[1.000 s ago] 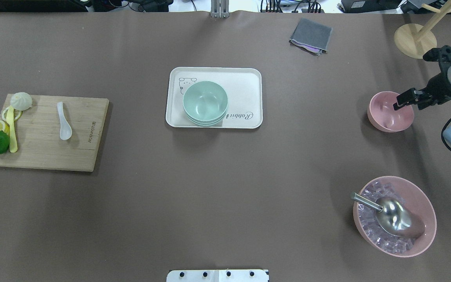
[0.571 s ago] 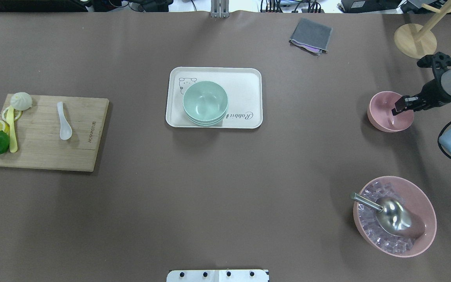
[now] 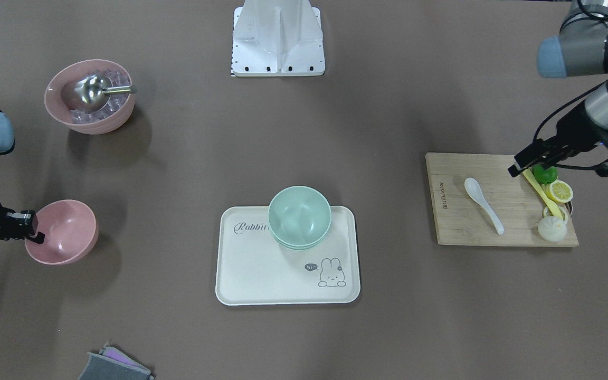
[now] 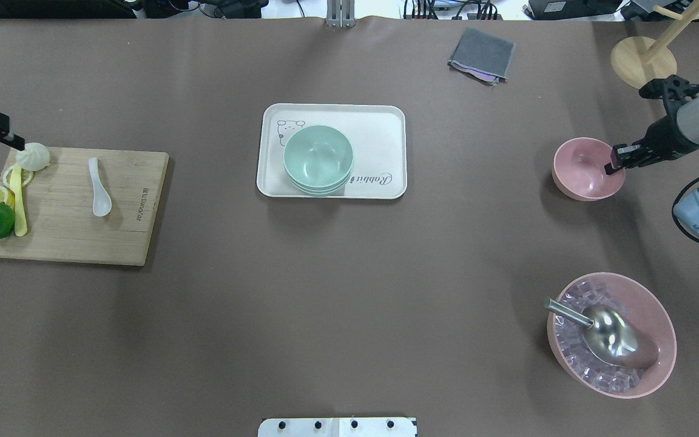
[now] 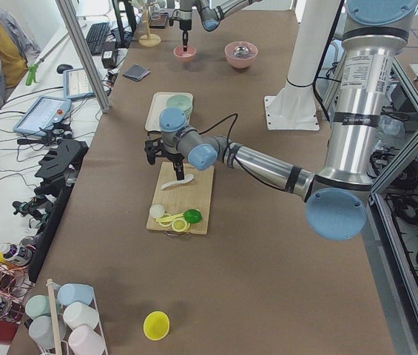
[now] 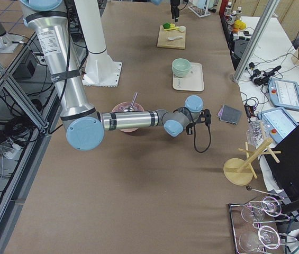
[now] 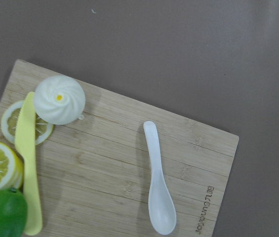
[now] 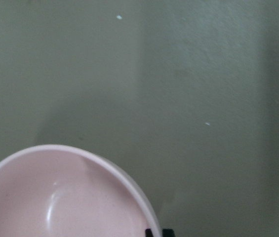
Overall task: Stack pink bowl on green and place spoon
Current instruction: 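Carry the pink bowl over the green bowl while left gripper grasps white spoon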
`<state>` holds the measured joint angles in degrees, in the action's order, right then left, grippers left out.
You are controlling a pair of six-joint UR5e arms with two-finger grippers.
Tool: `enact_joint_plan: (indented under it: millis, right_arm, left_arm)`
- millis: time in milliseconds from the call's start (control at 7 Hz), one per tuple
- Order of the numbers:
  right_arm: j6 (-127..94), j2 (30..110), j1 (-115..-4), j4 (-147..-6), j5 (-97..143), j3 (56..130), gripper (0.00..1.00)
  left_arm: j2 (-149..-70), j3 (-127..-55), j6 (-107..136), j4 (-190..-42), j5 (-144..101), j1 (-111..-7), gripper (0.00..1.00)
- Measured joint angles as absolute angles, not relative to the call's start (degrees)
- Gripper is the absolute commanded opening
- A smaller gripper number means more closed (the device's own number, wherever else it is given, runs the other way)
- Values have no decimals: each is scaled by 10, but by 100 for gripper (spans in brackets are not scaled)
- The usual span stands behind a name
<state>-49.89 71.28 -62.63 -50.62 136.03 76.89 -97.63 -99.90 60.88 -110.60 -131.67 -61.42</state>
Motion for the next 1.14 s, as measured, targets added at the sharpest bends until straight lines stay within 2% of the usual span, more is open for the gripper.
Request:
enact_joint_plan:
  millis: [286,429,714,1000,1143]
  right_arm:
    - [-688,621,-585,-509,1345,792,0]
    - [-768,574,-543,-530,1303,805,0]
    - [-845,481,-466,-640,1214,831,0]
    - [-882,436,-413,-685,1146,836,0]
    - [-892,426,-394,-690,1116,834,0]
  left_arm:
    - [-1002,-951,624,-1105,-1272,-571,81]
    - [-1019,-921,625,-1105,-1267,-565,75]
    - [-1047,-876,626,-1105,-1268,-562,68]
    - [-1067,-839,627,-1108,-1268,-561,63]
    - [-1072,-829,627,-1110,-1269,-560,54]
